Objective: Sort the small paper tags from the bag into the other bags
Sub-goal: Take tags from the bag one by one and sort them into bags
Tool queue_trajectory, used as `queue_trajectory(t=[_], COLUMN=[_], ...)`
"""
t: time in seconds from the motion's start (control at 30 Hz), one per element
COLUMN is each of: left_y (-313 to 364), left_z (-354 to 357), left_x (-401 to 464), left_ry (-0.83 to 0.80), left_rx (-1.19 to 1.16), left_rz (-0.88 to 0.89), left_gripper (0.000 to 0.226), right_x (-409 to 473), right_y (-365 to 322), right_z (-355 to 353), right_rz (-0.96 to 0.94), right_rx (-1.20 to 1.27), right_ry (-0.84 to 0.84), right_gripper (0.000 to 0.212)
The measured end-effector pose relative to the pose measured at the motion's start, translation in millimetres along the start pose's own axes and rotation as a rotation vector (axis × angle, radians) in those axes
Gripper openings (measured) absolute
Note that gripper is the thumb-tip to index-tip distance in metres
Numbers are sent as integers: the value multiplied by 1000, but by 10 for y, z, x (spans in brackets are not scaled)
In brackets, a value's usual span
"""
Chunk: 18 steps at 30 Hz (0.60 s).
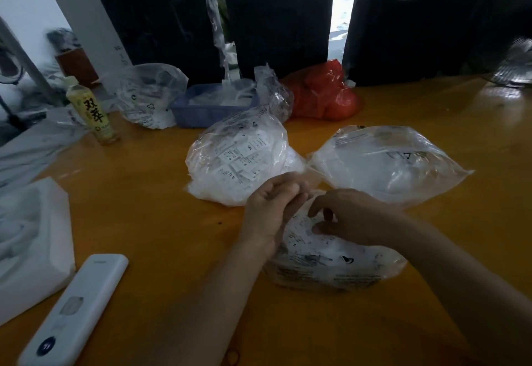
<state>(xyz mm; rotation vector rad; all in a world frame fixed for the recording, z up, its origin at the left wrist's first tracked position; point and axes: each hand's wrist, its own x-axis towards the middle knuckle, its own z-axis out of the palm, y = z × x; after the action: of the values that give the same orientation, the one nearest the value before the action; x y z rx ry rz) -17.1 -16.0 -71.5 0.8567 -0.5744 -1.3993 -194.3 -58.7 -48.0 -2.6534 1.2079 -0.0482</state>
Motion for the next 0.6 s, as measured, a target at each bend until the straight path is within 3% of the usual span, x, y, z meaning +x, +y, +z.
queue_trajectory(t=[0.07,0.2,0.4,0.5,0.6], left_y=[0,-36,-29,-33,-23], left_z=[-5,-26,-68,-80,-75], left_x=[13,32,45,47,46], left_ry=[2,4,4,15,8], left_rx=[-23,5,14,-47,-71], left_rz=[1,11,11,-19,-13], left_gripper=[13,29,35,17,19], right_x=[63,180,229,146,-5], right_y=[-24,-76,-7,93,199], right_z=[9,35,-33,-227,-485], right_rz=[-38,-92,-109,-92,-77], right_rx=[-8,-44,-25,149,474], right_ry=[-20,-106,-71,-132,-209], right_gripper=[43,47,17,14,14])
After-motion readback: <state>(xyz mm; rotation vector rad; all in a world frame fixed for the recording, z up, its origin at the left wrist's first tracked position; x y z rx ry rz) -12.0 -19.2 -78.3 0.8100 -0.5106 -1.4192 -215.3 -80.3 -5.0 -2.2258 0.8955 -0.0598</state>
